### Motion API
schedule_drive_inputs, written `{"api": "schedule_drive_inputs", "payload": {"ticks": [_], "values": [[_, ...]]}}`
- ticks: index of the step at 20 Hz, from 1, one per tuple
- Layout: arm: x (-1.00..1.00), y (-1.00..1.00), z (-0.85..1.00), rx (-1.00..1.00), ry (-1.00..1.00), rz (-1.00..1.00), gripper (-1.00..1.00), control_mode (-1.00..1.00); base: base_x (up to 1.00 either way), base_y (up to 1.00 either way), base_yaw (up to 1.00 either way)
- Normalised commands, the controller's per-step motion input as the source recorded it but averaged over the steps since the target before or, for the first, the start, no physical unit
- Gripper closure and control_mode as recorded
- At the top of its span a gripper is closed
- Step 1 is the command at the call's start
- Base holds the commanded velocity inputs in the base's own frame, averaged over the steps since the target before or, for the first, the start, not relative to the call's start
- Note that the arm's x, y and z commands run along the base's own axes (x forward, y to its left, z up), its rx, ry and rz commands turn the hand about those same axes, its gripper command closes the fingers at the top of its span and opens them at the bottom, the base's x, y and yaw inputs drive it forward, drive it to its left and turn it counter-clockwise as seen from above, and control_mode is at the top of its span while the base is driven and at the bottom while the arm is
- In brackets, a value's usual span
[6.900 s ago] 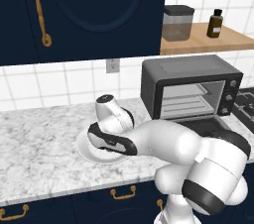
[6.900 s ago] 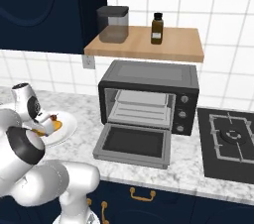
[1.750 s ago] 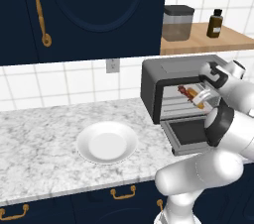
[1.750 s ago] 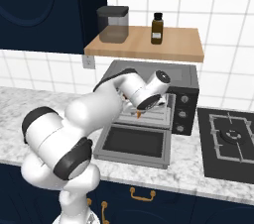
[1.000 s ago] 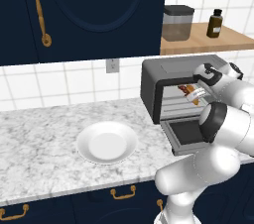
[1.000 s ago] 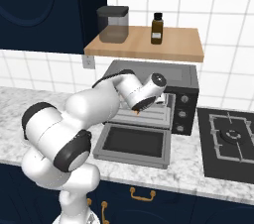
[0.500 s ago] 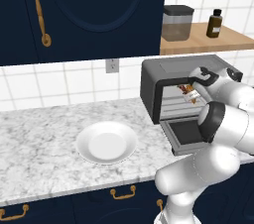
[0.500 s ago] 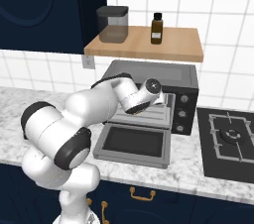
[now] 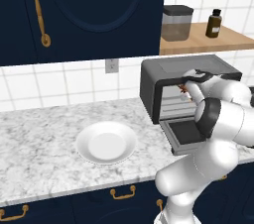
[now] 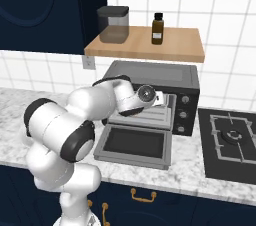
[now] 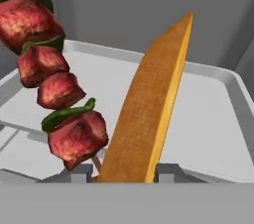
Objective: Pick up the kebab skewer and baguette bread, and place them inside the toaster oven. Close the toaster oven door and start by setting the timer.
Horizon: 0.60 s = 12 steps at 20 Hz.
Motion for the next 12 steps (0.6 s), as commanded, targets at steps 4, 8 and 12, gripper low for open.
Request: {"api": "schedule_drive_inputs", "payload": {"ticks": [4,8,12], "values": [[0.49,0.00,0.00,0.02,0.00,0.00,1.00,-1.00,0.00,0.00,0.00],[0.41,0.00,0.00,0.00,0.00,0.02,1.00,-1.00,0.00,0.00,0.00],[0.19,0.04,0.00,0.00,-0.02,0.02,1.00,-1.00,0.00,0.00,0.00]]}}
